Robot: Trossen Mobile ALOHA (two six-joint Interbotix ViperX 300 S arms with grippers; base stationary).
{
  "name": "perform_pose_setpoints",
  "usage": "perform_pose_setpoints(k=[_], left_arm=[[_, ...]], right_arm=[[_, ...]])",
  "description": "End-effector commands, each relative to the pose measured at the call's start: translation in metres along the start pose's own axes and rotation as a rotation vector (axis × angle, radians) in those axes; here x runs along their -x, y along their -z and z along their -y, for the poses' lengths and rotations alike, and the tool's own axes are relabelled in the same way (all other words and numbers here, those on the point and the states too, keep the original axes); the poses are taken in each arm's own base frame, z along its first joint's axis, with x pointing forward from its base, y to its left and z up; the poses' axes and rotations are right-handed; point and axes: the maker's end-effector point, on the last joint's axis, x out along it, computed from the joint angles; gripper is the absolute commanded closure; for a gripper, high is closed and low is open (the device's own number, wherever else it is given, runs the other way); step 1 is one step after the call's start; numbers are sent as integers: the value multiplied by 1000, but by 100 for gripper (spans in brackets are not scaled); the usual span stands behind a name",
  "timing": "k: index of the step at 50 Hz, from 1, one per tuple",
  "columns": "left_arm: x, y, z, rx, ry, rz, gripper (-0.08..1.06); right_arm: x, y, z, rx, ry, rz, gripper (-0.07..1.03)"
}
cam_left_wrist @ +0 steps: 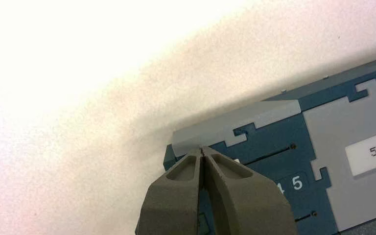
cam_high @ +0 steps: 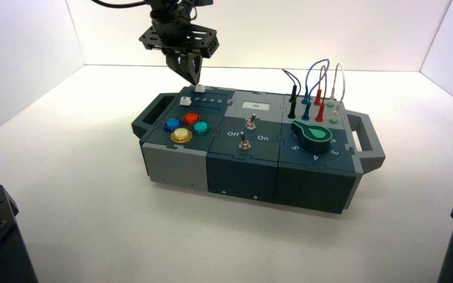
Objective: Move the top slider to position 3.
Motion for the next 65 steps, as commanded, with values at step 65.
perform_pose_setpoints(k=[65], left_arm=[[12,-16,20,-60,21,20,101]], right_arm=[[-1,-6,1,-2,7,10,99]])
